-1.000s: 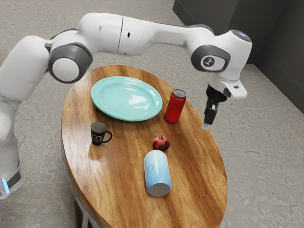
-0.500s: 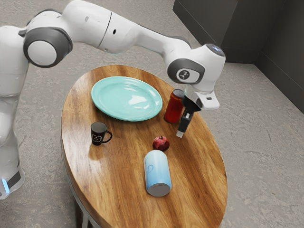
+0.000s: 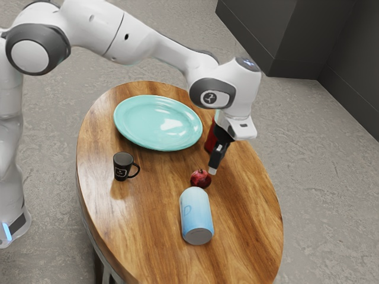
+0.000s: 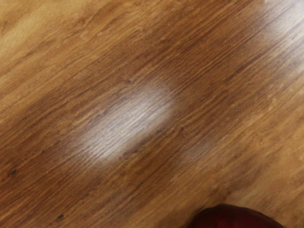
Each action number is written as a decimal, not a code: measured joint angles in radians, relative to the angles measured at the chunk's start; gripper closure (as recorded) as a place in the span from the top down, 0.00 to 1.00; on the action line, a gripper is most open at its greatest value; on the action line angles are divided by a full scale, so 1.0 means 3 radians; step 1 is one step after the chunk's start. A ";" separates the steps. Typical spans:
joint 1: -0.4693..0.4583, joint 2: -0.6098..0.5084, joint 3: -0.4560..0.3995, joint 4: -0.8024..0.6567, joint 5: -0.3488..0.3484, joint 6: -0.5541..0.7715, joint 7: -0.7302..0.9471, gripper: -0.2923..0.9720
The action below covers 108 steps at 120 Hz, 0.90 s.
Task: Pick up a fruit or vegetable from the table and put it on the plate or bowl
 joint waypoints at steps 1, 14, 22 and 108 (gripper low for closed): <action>-0.0006 0.0000 -0.0003 -0.0001 -0.0002 0.0005 0.0002 0.77; -0.0117 0.0006 -0.0096 -0.0003 -0.0015 0.0053 0.0028 0.77; -0.0162 0.0011 -0.0110 -0.0003 -0.0019 0.0074 0.0042 0.77; -0.0129 -0.0037 0.0027 -0.0223 0.0014 -0.0328 0.0137 0.77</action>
